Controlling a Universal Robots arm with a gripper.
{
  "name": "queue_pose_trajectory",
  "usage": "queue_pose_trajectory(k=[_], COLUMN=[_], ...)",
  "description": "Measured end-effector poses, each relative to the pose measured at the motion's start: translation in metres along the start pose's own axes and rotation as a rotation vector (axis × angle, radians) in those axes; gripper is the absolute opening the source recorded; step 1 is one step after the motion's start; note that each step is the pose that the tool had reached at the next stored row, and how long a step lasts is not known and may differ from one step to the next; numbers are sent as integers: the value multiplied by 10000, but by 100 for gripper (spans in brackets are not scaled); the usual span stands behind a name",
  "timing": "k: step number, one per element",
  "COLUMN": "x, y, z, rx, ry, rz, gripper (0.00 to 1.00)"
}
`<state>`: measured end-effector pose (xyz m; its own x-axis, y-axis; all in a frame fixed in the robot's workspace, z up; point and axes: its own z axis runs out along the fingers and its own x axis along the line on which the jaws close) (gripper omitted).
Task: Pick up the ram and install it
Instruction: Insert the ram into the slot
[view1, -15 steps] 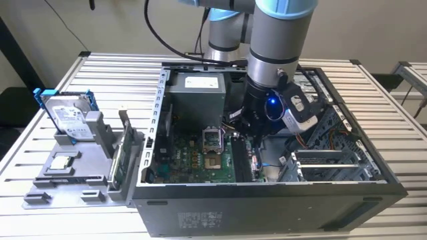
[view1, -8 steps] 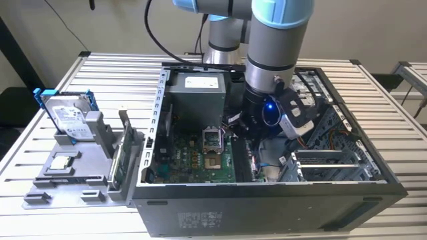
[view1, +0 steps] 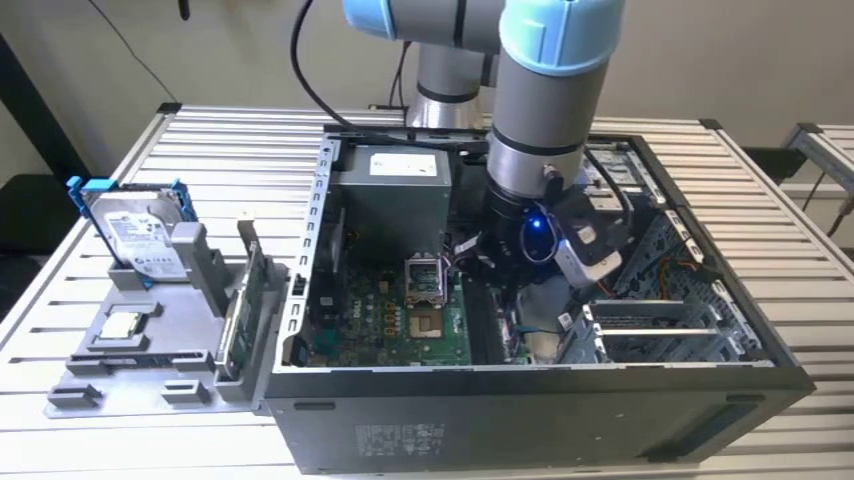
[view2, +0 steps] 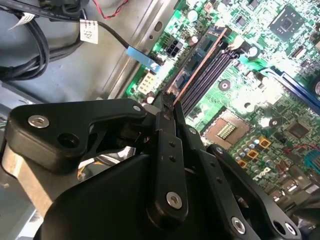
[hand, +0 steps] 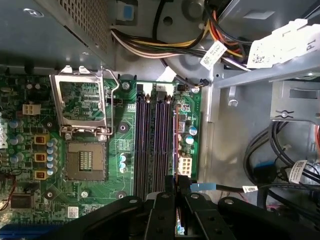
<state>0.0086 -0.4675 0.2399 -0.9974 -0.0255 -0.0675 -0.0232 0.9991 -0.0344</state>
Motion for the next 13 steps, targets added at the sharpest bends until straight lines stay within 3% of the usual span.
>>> queue_pose_trajectory(k=[9, 13], x=[37, 46], y=[6, 56], z=[52, 79], rx=[76, 116], ry=[2, 2], rz=[-7, -9], gripper=[15, 15])
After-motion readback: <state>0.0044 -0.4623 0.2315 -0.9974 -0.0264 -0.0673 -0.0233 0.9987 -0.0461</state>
